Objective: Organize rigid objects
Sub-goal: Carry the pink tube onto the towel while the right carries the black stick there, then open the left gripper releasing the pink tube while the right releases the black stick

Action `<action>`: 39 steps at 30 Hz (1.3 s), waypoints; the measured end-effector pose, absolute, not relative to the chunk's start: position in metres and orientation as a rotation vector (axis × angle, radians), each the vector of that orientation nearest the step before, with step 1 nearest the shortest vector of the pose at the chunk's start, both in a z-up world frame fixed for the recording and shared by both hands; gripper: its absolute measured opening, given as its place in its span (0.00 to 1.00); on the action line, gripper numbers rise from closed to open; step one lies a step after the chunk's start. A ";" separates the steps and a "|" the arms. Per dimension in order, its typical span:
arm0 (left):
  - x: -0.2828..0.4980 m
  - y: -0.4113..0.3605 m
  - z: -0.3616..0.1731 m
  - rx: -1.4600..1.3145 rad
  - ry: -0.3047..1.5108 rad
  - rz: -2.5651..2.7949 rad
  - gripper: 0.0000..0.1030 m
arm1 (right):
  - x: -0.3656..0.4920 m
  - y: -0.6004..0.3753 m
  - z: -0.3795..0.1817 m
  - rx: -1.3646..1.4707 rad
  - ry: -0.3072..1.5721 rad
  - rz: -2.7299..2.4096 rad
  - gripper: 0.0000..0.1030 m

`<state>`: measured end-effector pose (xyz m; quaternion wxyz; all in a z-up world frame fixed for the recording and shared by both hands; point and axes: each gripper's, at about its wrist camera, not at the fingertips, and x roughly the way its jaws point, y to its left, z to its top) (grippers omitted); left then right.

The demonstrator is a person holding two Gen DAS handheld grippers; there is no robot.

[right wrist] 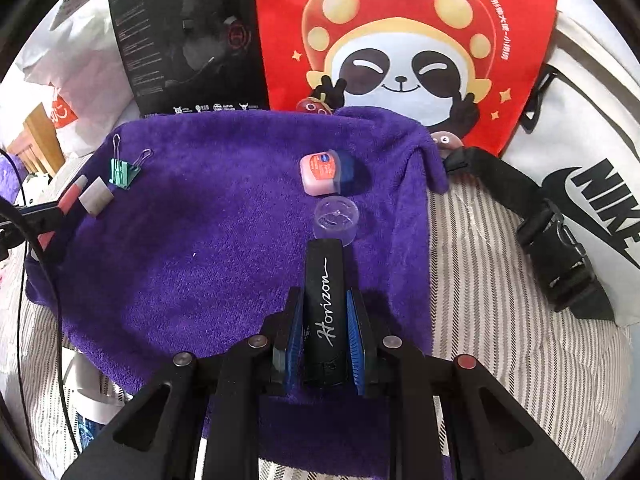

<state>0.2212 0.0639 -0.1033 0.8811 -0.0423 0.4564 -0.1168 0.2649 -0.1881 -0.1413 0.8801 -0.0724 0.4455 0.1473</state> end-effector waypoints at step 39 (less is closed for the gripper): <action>0.231 0.038 -0.128 0.081 1.028 -0.191 0.23 | 0.243 -0.210 -0.127 0.000 0.848 0.369 0.52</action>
